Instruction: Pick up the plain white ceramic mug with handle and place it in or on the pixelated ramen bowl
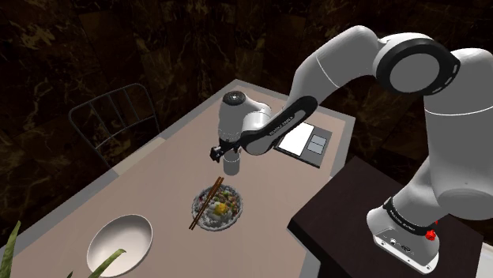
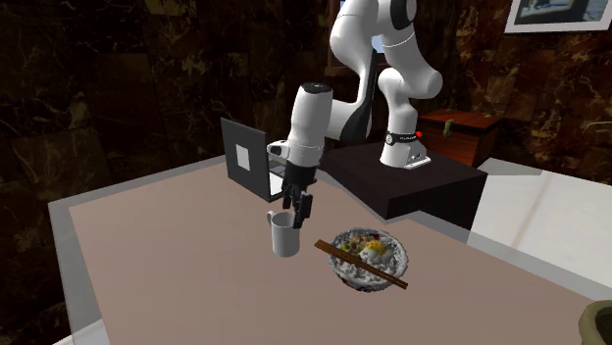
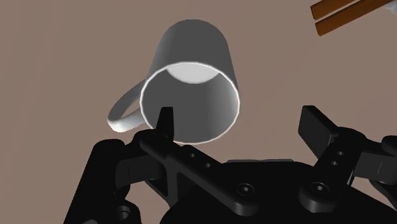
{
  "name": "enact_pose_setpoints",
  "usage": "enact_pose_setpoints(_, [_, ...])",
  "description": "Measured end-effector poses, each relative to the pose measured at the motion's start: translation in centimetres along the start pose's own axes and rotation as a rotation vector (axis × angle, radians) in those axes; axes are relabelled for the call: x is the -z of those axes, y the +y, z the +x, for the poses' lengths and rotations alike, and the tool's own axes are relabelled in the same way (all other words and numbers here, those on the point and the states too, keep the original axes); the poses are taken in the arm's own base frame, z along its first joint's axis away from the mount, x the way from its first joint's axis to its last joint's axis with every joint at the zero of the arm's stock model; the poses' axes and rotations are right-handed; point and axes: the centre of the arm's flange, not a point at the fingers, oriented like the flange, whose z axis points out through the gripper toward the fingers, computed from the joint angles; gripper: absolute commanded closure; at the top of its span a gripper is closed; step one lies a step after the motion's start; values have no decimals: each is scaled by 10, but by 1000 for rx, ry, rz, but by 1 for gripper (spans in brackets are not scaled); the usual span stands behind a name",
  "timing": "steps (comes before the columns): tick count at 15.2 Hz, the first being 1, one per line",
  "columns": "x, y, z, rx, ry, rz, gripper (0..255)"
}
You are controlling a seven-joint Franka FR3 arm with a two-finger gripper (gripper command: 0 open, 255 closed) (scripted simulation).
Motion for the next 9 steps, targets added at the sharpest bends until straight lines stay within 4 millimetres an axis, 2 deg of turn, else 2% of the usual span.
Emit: enact_pose_setpoints(9, [-44,-4,3,-1,2,-3,0])
